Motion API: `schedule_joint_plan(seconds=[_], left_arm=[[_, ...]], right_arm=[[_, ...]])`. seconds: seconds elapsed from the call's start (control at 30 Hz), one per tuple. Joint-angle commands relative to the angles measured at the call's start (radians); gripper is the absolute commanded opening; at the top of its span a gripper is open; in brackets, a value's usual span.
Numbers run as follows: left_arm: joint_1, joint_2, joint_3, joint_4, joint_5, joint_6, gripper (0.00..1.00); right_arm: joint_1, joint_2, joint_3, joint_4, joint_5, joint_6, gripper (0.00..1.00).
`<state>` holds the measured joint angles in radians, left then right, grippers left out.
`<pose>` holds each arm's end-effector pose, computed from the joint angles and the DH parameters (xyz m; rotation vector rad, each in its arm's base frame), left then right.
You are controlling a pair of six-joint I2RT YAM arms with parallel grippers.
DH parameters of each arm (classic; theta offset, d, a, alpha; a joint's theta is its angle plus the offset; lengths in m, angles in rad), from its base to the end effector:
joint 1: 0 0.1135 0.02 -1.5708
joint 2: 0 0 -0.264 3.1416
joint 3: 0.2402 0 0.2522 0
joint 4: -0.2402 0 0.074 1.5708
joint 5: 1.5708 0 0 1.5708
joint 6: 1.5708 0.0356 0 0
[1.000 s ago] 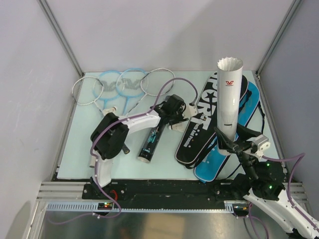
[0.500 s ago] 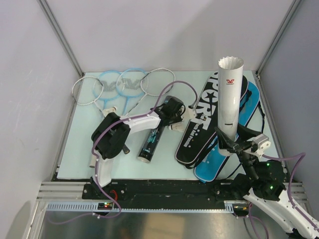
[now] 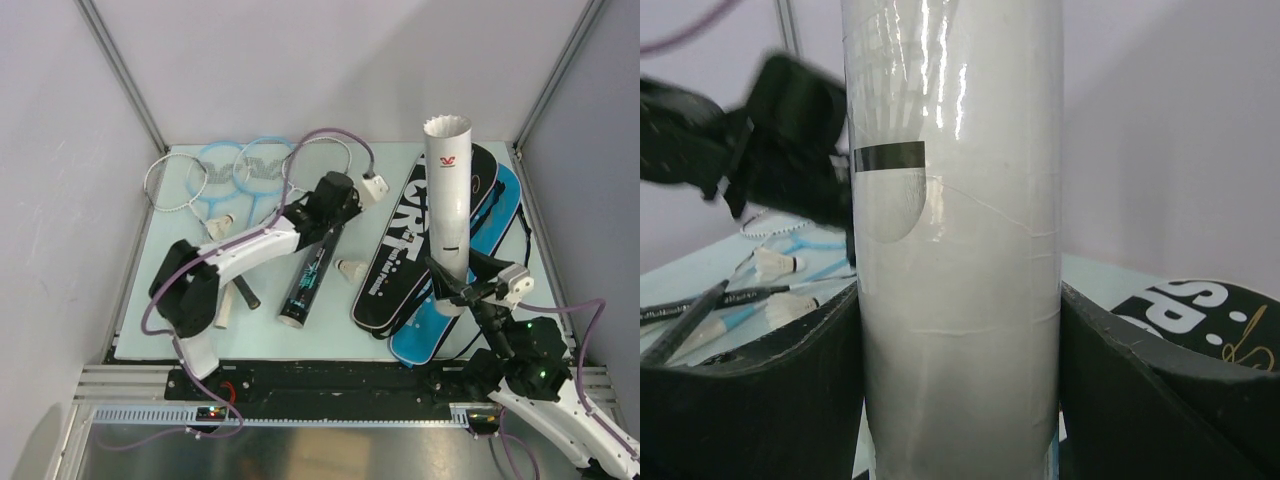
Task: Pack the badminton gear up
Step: Pick up the shuttlecock at the center of the board, then place the shuttlecock at the shuttle tube.
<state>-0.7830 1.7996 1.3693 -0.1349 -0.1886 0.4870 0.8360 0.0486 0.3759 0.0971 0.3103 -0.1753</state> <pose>0.3021 -0.2912 0.2646 1.1699 1.7739 0.0264 0.0532 0.0427 0.3063 -0.3116 1.1352 0.4057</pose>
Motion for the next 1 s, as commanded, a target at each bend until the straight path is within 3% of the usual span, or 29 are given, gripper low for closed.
schedule_joint_plan(seconds=[0.0, 0.13, 0.27, 0.47, 0.6, 0.97], left_arm=[[0.033, -0.155, 0.068, 0.031, -0.036, -0.274, 0.0], [0.117, -0.287, 0.091, -0.071, 0.097, -0.506, 0.0], [0.281, -0.415, 0.071, -0.125, 0.286, -0.83, 0.0], [0.581, -0.486, 0.009, -0.145, 0.74, -1.172, 0.0], [0.696, -0.493, -0.044, -0.145, 0.962, -1.267, 0.0], [0.75, -0.534, -0.124, -0.145, 1.16, -1.404, 0.0]], right_arm=[[0.002, 0.013, 0.037, 0.023, 0.001, -0.003, 0.3], [0.003, 0.018, -0.001, 0.062, -0.028, -0.063, 0.31], [0.003, 0.054, -0.048, 0.139, -0.056, -0.119, 0.32], [0.003, 0.201, -0.054, 0.192, -0.133, -0.167, 0.32], [0.004, 0.304, -0.093, 0.278, -0.213, -0.266, 0.34], [-0.028, 0.556, -0.241, 0.675, -0.284, -0.504, 0.34]])
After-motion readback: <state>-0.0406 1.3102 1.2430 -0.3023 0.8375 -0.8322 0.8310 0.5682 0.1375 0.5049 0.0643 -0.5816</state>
